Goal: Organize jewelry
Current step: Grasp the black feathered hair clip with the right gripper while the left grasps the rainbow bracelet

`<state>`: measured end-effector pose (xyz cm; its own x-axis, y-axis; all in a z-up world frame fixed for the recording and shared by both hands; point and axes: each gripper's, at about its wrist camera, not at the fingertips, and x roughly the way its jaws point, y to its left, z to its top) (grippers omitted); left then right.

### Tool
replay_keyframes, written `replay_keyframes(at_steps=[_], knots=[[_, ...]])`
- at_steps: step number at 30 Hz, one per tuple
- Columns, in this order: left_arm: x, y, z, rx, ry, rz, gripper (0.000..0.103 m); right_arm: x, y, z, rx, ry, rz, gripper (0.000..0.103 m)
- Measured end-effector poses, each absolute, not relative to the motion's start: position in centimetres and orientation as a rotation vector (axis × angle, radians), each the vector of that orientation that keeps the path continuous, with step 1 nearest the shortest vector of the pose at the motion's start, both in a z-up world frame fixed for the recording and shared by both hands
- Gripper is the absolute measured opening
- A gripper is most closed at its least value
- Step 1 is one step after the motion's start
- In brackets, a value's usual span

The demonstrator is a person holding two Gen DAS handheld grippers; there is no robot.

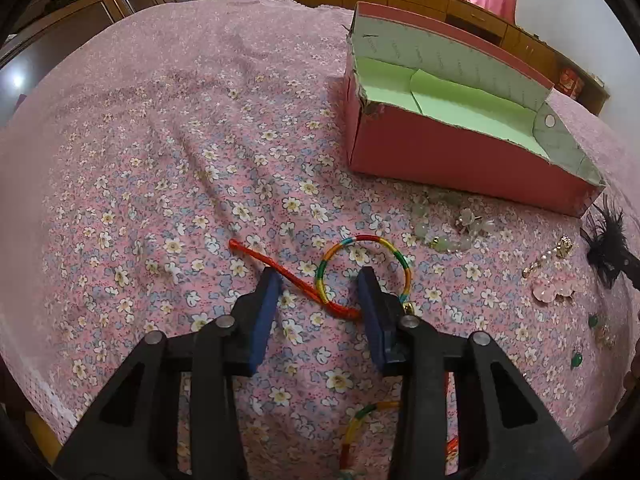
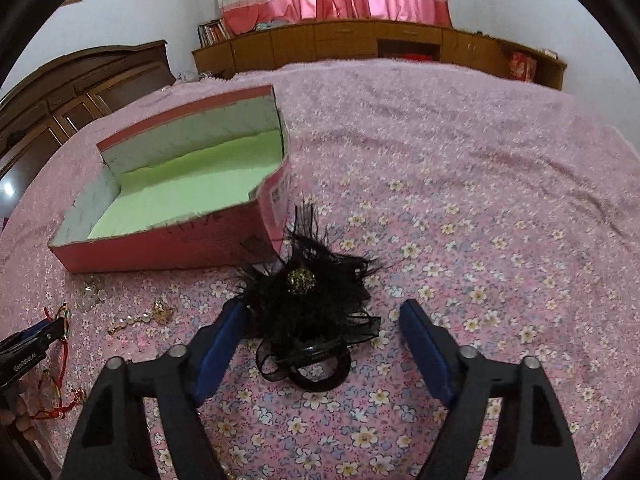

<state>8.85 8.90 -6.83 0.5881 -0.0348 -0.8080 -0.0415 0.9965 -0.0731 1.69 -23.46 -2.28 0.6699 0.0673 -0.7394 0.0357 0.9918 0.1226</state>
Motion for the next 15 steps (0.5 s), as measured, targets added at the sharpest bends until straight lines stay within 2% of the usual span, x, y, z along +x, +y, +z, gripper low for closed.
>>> replay_keyframes(at_steps=[4,6,7,9,10,11,15], knots=[[8.8,8.8,-7.1,-0.084,0.938,0.000,0.030,2.0,-23.5,-2.8,0.132,0.851,0.030,0.071],[7.7,8.7,-7.3,-0.088,0.926,-0.013,0.025,2.2,-23.5,-3.0,0.131,0.854,0.039,0.067],[7.4,8.7,-7.3,-0.087,0.923,-0.016,0.022,2.2,-23.5,-3.0,0.132,0.855,0.045,0.063],[6.4,7.5,-7.0,-0.090,0.927,-0.024,0.008,2.1,-23.3,-3.0,0.127,0.858,0.059,0.050],[6.1,7.6,-6.9,-0.096,0.924,-0.026,0.003,2.2,-23.2,-3.0,0.122,0.861,0.060,0.040],[5.9,7.4,-6.7,-0.103,0.928,-0.030,0.000,2.1,-23.1,-3.0,0.115,0.860,0.061,0.040],[5.1,8.0,-5.6,-0.118,0.935,-0.036,0.000,1.6,-23.0,-2.9,0.122,0.843,0.068,0.040]])
